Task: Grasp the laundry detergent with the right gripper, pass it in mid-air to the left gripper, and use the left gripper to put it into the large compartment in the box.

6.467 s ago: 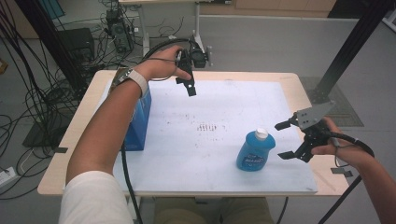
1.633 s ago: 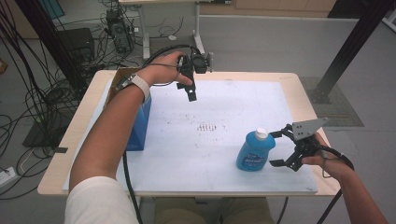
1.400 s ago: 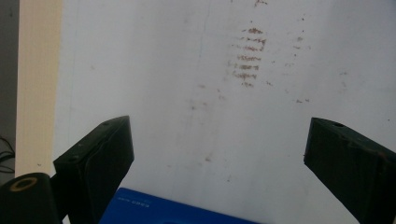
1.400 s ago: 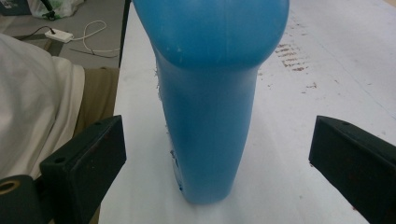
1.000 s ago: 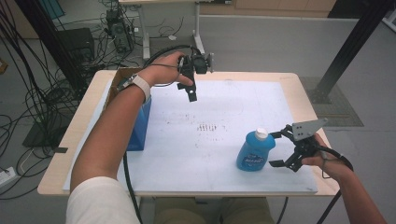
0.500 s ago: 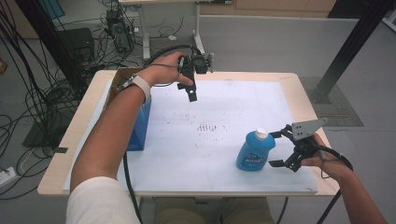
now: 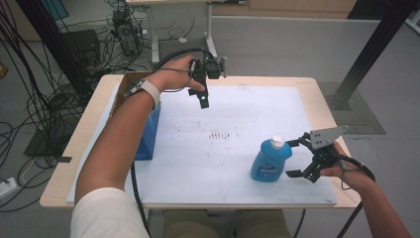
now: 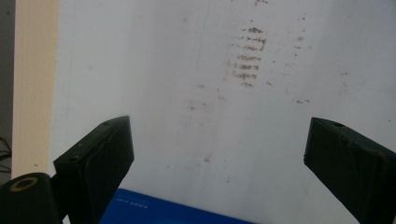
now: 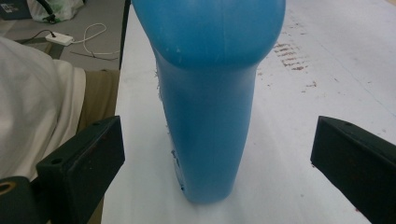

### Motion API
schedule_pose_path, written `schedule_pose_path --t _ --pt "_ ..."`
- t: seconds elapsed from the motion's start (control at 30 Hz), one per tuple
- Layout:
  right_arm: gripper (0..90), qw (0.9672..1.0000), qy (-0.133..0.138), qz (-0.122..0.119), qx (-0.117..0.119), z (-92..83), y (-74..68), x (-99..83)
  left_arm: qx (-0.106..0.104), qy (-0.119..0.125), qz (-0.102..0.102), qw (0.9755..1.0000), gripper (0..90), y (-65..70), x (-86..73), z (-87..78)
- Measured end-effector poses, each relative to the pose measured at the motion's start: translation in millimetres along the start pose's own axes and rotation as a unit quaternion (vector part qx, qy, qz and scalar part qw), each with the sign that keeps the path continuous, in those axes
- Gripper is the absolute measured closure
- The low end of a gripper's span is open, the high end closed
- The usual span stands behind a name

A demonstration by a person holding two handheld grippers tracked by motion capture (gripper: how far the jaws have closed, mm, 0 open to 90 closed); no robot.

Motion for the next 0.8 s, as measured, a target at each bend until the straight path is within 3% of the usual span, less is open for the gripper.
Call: schedule_pose_path --t 0.8 --pt "3.0 1.0000 0.001 -0.001 0.002 1.3 -0.4 0.2 0.000 0.001 -0.002 1.0000 8.8 0.0 -1.9 1.2"
Point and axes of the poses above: each handheld gripper's, and its own axes: z roughly forward along the jaws, x roughly out of its top, y roughly to its right, the point moved 8 cm from there along z, roughly forward along the jaws, and after that the axes turned 14 degrees about y, right-handed, at the moved point
